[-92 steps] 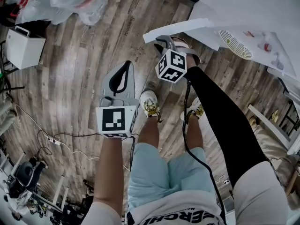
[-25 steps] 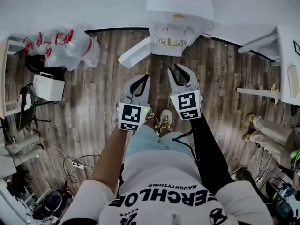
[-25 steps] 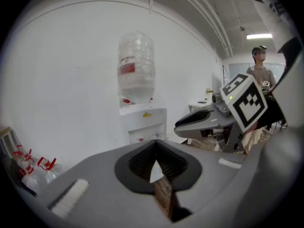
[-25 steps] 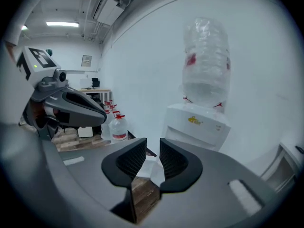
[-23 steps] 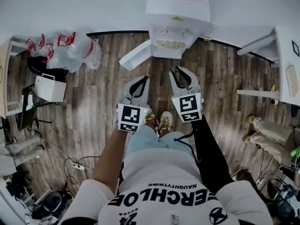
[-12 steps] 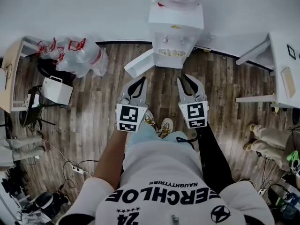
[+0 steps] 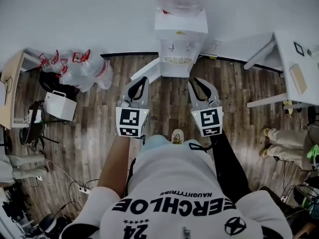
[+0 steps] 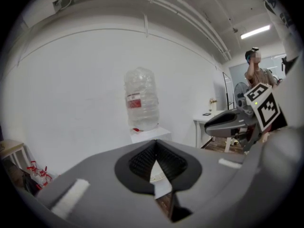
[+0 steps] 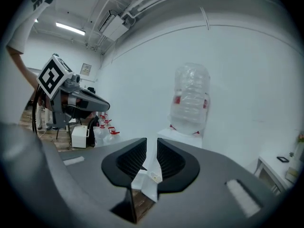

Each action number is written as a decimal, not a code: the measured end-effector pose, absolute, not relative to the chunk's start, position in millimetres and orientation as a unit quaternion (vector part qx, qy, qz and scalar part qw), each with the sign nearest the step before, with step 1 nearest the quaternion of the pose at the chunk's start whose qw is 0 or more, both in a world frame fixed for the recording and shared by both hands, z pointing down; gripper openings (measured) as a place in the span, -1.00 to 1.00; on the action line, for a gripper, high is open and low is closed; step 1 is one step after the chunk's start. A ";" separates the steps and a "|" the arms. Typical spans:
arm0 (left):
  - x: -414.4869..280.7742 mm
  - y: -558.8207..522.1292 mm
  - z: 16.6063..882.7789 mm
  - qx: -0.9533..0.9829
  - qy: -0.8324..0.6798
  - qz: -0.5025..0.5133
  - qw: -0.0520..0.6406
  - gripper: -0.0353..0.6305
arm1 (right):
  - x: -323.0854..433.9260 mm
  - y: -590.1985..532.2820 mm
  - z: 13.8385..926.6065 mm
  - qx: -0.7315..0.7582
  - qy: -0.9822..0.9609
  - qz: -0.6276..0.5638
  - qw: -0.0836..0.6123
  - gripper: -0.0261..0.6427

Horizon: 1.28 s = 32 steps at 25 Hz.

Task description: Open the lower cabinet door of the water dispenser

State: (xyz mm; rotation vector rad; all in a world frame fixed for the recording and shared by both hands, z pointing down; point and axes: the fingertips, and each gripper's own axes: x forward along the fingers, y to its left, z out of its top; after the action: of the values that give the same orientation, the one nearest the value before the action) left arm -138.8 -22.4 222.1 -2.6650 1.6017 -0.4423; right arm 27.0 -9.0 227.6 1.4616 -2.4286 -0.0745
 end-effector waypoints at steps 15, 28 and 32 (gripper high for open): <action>-182.0 12.2 173.4 -0.883 0.455 -0.111 0.027 -0.73 | 0.2 37.9 192.0 0.564 -0.816 -0.015 0.127 -0.74; -204.7 33.9 161.4 -0.895 0.434 -0.092 0.042 -0.73 | -16.6 69.6 172.0 0.579 -0.807 -0.035 0.113 -0.92; -202.4 36.8 155.6 -0.899 0.428 -0.082 0.041 -0.73 | -16.3 72.6 171.8 0.585 -0.801 -0.039 0.119 -0.92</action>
State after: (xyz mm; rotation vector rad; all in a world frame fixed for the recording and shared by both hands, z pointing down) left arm -202.4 36.8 155.6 -2.7521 1.3115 -0.2497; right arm -16.3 72.6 171.8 1.7100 -2.3425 -0.1141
